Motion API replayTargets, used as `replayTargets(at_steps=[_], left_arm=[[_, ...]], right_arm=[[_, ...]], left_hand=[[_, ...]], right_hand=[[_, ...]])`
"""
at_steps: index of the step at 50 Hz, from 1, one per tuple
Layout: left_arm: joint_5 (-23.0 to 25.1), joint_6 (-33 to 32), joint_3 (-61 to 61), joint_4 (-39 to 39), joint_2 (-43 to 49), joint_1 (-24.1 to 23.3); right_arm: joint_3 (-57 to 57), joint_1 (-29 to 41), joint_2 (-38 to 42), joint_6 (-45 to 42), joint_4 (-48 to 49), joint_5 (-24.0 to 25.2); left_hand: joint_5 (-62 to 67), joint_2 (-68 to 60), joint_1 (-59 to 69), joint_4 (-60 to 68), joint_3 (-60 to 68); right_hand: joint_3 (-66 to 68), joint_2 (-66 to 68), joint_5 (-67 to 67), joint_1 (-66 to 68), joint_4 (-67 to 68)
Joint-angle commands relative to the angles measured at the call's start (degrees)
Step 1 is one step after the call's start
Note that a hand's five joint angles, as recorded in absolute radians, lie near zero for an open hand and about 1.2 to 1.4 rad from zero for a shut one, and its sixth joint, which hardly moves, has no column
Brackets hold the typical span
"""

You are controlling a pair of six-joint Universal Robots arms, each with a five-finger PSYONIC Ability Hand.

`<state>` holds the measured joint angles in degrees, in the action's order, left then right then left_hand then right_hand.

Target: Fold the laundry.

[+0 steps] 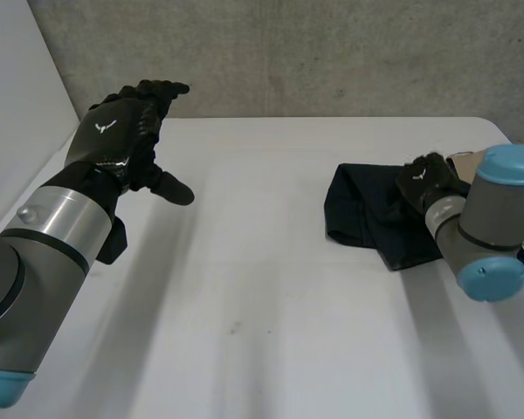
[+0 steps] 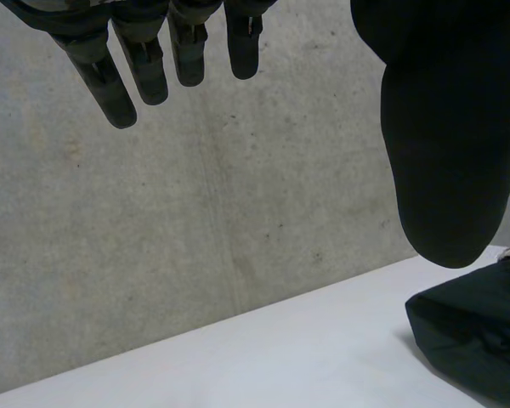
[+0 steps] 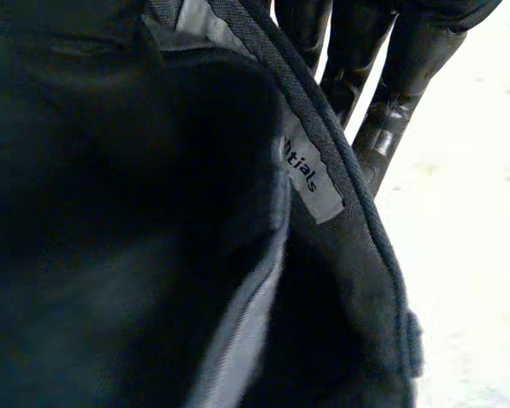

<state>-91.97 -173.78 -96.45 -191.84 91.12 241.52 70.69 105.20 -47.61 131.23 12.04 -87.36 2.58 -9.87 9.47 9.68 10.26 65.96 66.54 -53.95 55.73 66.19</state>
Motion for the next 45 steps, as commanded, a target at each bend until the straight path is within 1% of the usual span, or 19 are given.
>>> replayTargets(at_steps=[1,2,5,6,9,10,15,21,25,26,29,30,31,33,34,36,37,41,45], left_arm=[[0.04,0.02,-0.31,-0.73,-0.33,0.0],[-0.05,0.02,-0.31,-0.73,-0.33,0.0],[-0.05,0.02,-0.31,-0.73,-0.33,0.0],[-0.05,0.02,-0.23,-0.73,-0.42,0.09],[-0.05,0.11,-0.14,-0.81,-0.51,0.17],[-0.14,0.19,-0.14,-0.81,-0.51,0.35],[-1.54,0.63,-0.66,-2.04,-2.96,1.49],[-4.62,0.72,-2.16,-4.94,-5.69,3.07],[-5.15,0.63,-2.95,-6.96,-6.83,3.34],[-5.15,0.46,-3.12,-7.58,-6.92,3.34],[-5.06,0.28,-3.21,-7.76,-6.84,3.34],[-4.89,0.28,-3.13,-7.76,-6.49,3.34],[-4.89,0.2,-3.13,-7.76,-6.31,3.34],[-4.71,0.19,-3.04,-7.67,-6.13,3.34],[-4.71,0.11,-3.04,-7.58,-5.96,3.17],[-4.62,0.02,-2.86,-7.41,-5.78,3.08],[-4.62,0.02,-2.78,-7.32,-5.61,3.08],[-3.22,-0.16,-2.25,-6.44,-3.94,2.9],[-0.32,-0.07,-2.33,-5.3,-2.36,2.72]], right_arm=[[-2.66,2.2,-13.36,4.99,-0.35,3.59],[-3.18,3.51,-18.08,8.66,-0.35,5.51],[-5.64,5.36,-23.3,14.65,-0.7,7.55],[-8.09,6.5,-24.97,18.33,-1.14,8.34],[-11.7,7.65,-25.86,23.44,-3.15,8.35],[-13.89,8.35,-26.39,26.68,-4.73,8.43],[-17.07,12.3,-28.59,32.42,-8.43,8.87],[-12.87,14.68,-27.98,32.87,-16.07,8.96],[-9.52,16.0,-23.68,31.81,-27.04,10.19],[-9.43,16.87,-21.14,30.5,-32.55,9.93],[-9.95,17.32,-18.14,27.25,-39.09,9.05],[-10.13,17.06,-17.43,25.93,-39.28,7.92],[-9.78,16.97,-17.6,25.22,-38.33,7.12],[-9.08,16.71,-17.95,23.82,-36.13,5.28],[-8.73,16.71,-18.48,22.94,-33.6,3.27],[-8.46,16.18,-18.83,21.8,-31.73,1.85],[-8.03,14.87,-19.18,20.57,-31.29,1.15],[-4.87,11.35,-20.41,17.67,-31.99,1.84],[-0.39,10.38,-23.22,15.9,-32.86,3.33]], left_hand=[[-2.36,-0.34,0.75,0.53,-0.05],[-2.36,-0.34,0.75,0.53,-0.05],[-2.36,-0.34,0.75,0.53,-0.05],[-2.36,-0.34,0.75,0.53,-0.05],[-2.36,-0.34,0.75,0.53,-0.05],[-2.36,-0.34,0.75,0.53,-0.05],[-2.53,-0.18,0.58,0.36,-0.22],[-2.58,-0.13,0.53,0.32,-0.26],[-2.58,-0.13,0.53,0.32,-0.26],[-2.58,-0.13,0.53,0.32,-0.26],[-2.58,-0.13,0.53,0.32,-0.26],[-2.58,-0.13,0.53,0.32,-0.26],[-2.58,-0.13,0.53,0.32,-0.26],[-2.58,-0.13,0.53,0.32,-0.26],[-2.58,-0.13,0.53,0.32,-0.26],[-2.58,-0.13,0.53,0.32,-0.26],[-2.58,-0.13,0.53,0.32,-0.26],[-2.58,-0.13,0.53,0.32,-0.26],[-2.58,-0.13,0.53,0.32,-0.26]], right_hand=[[14.04,13.46,-16.05,24.27,13.81],[14.04,13.46,-16.05,24.27,13.81],[14.04,13.46,-16.05,24.27,13.81],[14.04,13.46,-16.05,24.27,13.81],[14.04,13.46,-16.05,24.27,13.81],[14.04,13.46,-16.05,24.27,13.81],[14.04,13.46,-16.05,24.27,13.81],[14.04,13.46,-16.05,24.27,13.81],[14.04,13.46,-16.05,24.27,13.81],[10.77,10.19,-12.77,21.0,10.53],[1.86,1.27,-3.86,12.09,1.62],[-6.67,-7.25,4.67,3.56,-6.91],[-8.59,-9.17,6.58,1.65,-8.82],[-8.1,-8.69,6.1,2.13,-8.34],[-7.43,-8.02,5.43,2.8,-7.67],[-6.76,-7.35,4.76,3.47,-7.0],[-1.93,-2.51,-0.08,8.31,-2.16],[8.7,8.12,-10.7,18.93,8.46],[10.56,9.98,-12.57,20.79,10.32]])
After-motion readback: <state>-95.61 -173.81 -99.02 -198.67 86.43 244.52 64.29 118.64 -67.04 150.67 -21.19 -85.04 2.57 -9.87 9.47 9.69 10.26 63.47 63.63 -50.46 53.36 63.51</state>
